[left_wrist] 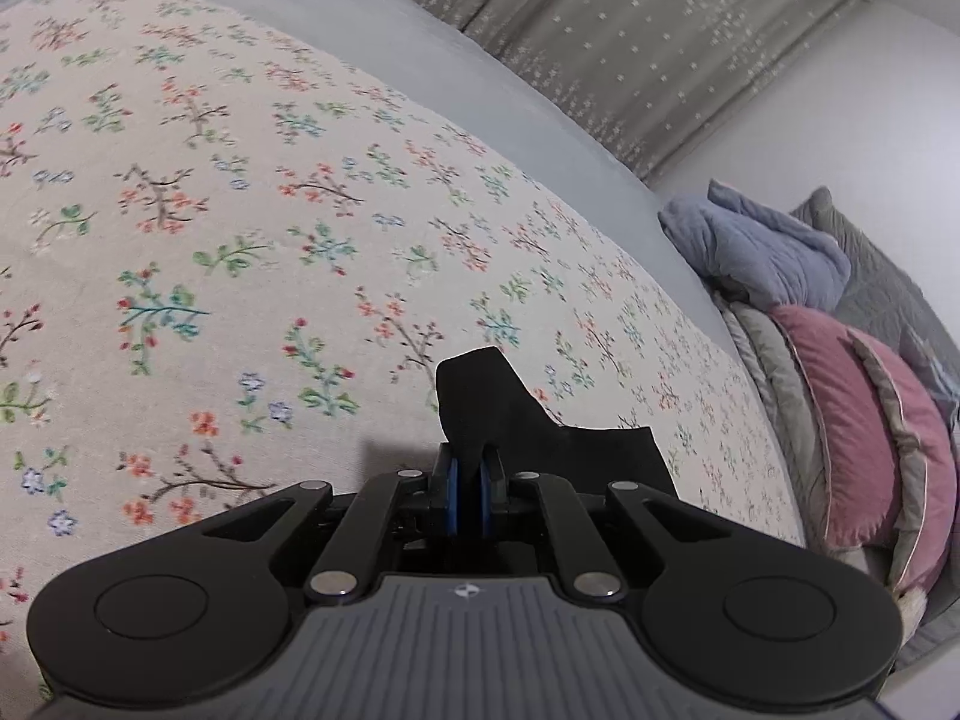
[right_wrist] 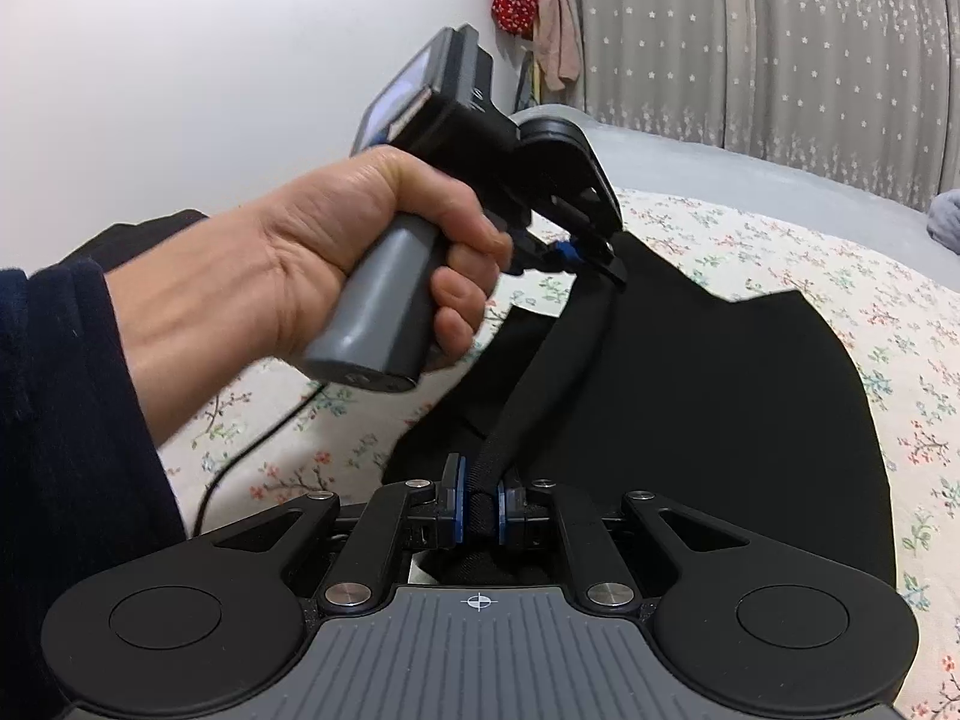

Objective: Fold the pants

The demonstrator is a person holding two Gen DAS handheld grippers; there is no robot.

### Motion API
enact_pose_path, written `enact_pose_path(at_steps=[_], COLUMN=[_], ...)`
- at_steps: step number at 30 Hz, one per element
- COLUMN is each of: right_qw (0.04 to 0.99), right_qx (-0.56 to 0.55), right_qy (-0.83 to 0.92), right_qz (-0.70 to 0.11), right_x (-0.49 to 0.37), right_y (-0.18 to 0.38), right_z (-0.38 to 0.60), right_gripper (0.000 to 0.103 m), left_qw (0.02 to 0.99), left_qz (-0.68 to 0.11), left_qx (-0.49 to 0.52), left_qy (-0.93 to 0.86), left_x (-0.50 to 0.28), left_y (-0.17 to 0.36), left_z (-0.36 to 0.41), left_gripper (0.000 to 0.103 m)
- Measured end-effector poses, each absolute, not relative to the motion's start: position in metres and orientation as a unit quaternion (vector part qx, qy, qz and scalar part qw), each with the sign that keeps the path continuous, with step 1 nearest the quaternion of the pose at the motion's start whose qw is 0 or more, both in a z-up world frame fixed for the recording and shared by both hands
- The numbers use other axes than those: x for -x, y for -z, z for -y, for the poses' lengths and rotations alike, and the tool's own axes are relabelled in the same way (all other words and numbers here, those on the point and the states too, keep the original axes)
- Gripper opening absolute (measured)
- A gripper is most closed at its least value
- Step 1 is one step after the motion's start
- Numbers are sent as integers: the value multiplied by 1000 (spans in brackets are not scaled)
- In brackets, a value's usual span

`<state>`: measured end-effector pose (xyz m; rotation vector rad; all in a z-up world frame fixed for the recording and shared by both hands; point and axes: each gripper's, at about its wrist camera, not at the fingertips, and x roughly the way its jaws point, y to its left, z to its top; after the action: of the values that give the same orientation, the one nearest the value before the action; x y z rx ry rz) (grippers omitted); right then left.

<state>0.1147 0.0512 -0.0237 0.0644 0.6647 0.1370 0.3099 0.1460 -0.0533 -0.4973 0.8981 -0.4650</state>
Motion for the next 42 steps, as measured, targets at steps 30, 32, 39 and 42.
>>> enact_pose_path(at_steps=[30, 32, 39, 42], right_qw=[929, 937, 951, 951], right_qx=[-102, -109, -143, -141], right_qy=[-182, -164, -61, -29], right_qz=[-305, -289, -266, -274], right_x=[-85, -80, -81, -83], right_y=[16, 8, -5, 6], right_z=[1, 20, 87, 102], right_gripper=[41, 41, 41, 41], left_qw=[888, 894, 899, 898], left_qz=[-386, -369, -340, -351], left_qx=[192, 183, 134, 94], left_qy=[158, 174, 242, 247], left_x=[-240, -224, -183, -177], left_y=[22, 10, -3, 8], left_z=[-200, -190, -133, -111], left_gripper=[50, 50, 50, 50])
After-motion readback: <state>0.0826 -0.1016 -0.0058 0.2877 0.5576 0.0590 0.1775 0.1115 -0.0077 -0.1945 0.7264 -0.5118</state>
